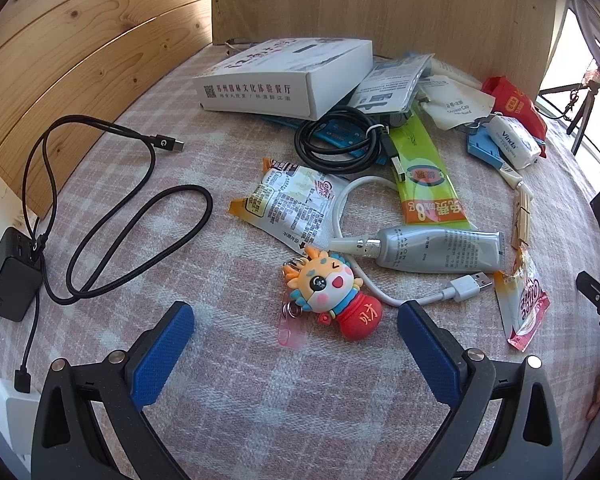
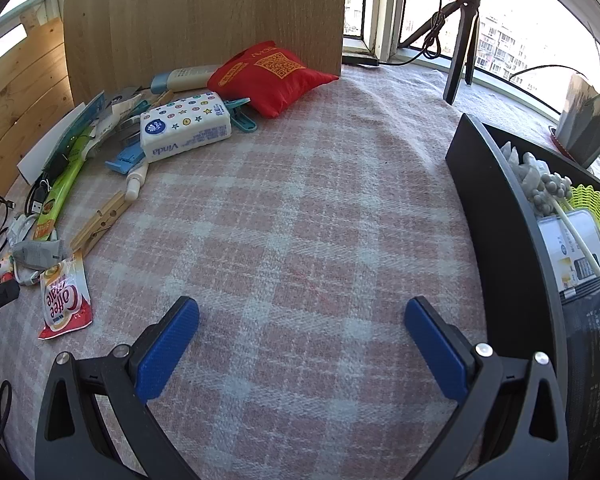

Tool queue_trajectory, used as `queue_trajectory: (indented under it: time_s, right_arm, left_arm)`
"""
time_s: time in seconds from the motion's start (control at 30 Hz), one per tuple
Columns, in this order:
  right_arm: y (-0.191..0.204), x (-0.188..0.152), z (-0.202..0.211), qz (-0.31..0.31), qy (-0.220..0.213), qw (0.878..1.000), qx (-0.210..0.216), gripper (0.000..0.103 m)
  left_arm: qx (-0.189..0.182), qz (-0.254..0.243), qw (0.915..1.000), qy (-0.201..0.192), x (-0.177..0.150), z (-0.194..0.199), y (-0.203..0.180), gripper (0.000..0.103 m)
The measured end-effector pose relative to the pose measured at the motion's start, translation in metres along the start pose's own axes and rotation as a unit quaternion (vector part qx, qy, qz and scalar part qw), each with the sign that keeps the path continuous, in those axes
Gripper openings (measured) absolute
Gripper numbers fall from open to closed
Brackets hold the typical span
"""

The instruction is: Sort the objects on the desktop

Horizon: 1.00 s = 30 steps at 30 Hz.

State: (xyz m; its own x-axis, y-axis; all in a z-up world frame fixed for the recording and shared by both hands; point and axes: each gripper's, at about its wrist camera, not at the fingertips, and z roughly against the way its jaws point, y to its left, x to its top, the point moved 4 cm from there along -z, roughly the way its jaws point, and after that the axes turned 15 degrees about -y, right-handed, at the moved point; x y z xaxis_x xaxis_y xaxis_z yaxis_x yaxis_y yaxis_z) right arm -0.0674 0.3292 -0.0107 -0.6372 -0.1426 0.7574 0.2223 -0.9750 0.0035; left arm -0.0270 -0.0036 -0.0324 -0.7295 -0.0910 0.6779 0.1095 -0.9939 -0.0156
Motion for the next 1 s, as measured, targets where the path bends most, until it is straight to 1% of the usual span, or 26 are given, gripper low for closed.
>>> queue_trajectory:
  time_s: [0.07, 0.13, 0.17, 0.2, 0.27, 0.3, 0.37, 0.47, 0.57, 0.67, 0.77, 0.8, 0.9, 0.97, 1.0]
  right_arm:
    - [0.001, 0.001, -0.002, 0.003, 0.018, 1.0, 0.002, 0.103]
    - [0.003, 0.005, -0.006, 0.012, 0.059, 0.998, 0.011, 0.103]
    - [0.004, 0.006, -0.007, 0.016, 0.083, 0.996, 0.022, 0.103]
    - [0.007, 0.008, -0.008, 0.017, 0.101, 0.994, 0.04, 0.103]
    - [0.011, 0.015, -0.006, 0.004, 0.126, 0.988, 0.086, 0.103]
    - [0.013, 0.022, -0.003, -0.002, 0.132, 0.986, 0.1, 0.103]
    - [0.018, 0.041, 0.004, 0.001, 0.123, 0.986, 0.112, 0.103]
    - [0.035, 0.079, 0.013, 0.028, 0.094, 0.987, 0.128, 0.103]
    - [0.059, 0.118, 0.018, 0.051, 0.07, 0.984, 0.155, 0.103]
    - [0.094, 0.162, 0.006, 0.063, 0.062, 0.978, 0.19, 0.103]
    - [0.128, 0.194, -0.009, 0.075, 0.064, 0.972, 0.212, 0.101]
    - [0.139, 0.201, -0.016, 0.075, 0.069, 0.97, 0.219, 0.098]
    - [0.172, 0.213, -0.042, 0.074, 0.096, 0.962, 0.244, 0.081]
    - [0.193, 0.214, -0.06, 0.081, 0.113, 0.957, 0.256, 0.076]
    - [0.203, 0.214, -0.068, 0.085, 0.12, 0.955, 0.258, 0.072]
  left_arm:
    - [0.009, 0.013, 0.9997, 0.018, 0.0, 0.0, 0.001, 0.101]
    - [0.012, 0.036, 0.9986, 0.036, 0.001, 0.003, 0.004, 0.099]
    - [0.01, 0.052, 0.9977, 0.043, 0.001, 0.005, 0.007, 0.098]
    - [0.009, 0.068, 0.9964, 0.049, 0.001, 0.008, 0.01, 0.094]
    - [0.006, 0.111, 0.9923, 0.055, 0.004, 0.015, 0.018, 0.093]
    - [0.004, 0.128, 0.9903, 0.054, 0.008, 0.019, 0.022, 0.093]
    - [0.004, 0.149, 0.9878, 0.046, 0.019, 0.028, 0.028, 0.093]
    - [0.009, 0.16, 0.9865, 0.032, 0.037, 0.04, 0.036, 0.093]
    - [0.004, 0.164, 0.986, 0.026, 0.058, 0.045, 0.037, 0.093]
    - [0.004, 0.17, 0.9853, 0.018, 0.073, 0.046, 0.034, 0.093]
    - [-0.002, 0.196, 0.9806, 0.014, 0.09, 0.027, 0.039, 0.093]
    - [-0.003, 0.206, 0.9785, 0.013, 0.094, 0.023, 0.04, 0.093]
    - [-0.007, 0.231, 0.9728, 0.01, 0.107, 0.012, 0.042, 0.093]
    - [-0.009, 0.243, 0.9698, 0.011, 0.115, 0.001, 0.042, 0.093]
    - [-0.01, 0.248, 0.9687, 0.012, 0.118, -0.005, 0.041, 0.093]
